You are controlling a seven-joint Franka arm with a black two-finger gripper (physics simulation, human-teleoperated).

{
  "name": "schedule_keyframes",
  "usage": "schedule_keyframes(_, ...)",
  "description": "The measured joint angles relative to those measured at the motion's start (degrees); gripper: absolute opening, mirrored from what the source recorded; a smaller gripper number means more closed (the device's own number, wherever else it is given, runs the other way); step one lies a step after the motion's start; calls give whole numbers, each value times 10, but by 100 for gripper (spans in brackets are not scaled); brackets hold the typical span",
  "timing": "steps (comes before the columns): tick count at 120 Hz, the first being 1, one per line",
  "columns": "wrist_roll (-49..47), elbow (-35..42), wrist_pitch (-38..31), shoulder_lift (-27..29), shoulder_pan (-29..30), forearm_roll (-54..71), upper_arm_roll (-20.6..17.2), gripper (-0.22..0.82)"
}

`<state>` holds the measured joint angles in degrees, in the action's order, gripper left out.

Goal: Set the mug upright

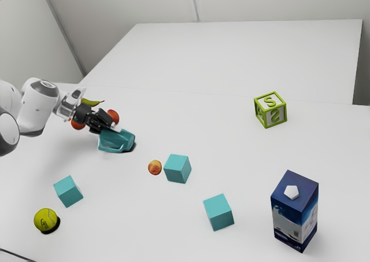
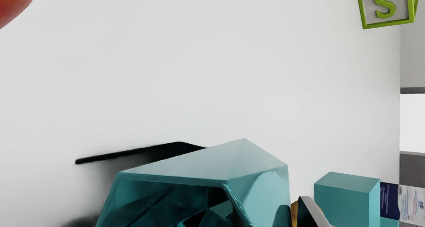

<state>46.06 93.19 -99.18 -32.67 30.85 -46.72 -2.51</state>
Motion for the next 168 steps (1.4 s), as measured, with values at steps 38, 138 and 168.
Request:
schedule_keyframes(38,19,38,-11,50,0,-1,-2,-14)
schedule_keyframes(138,-123,171,-48,311,-121,282,-25,-17)
schedule_keyframes(168,-202,260,-129,350,-152,342,-45,-17)
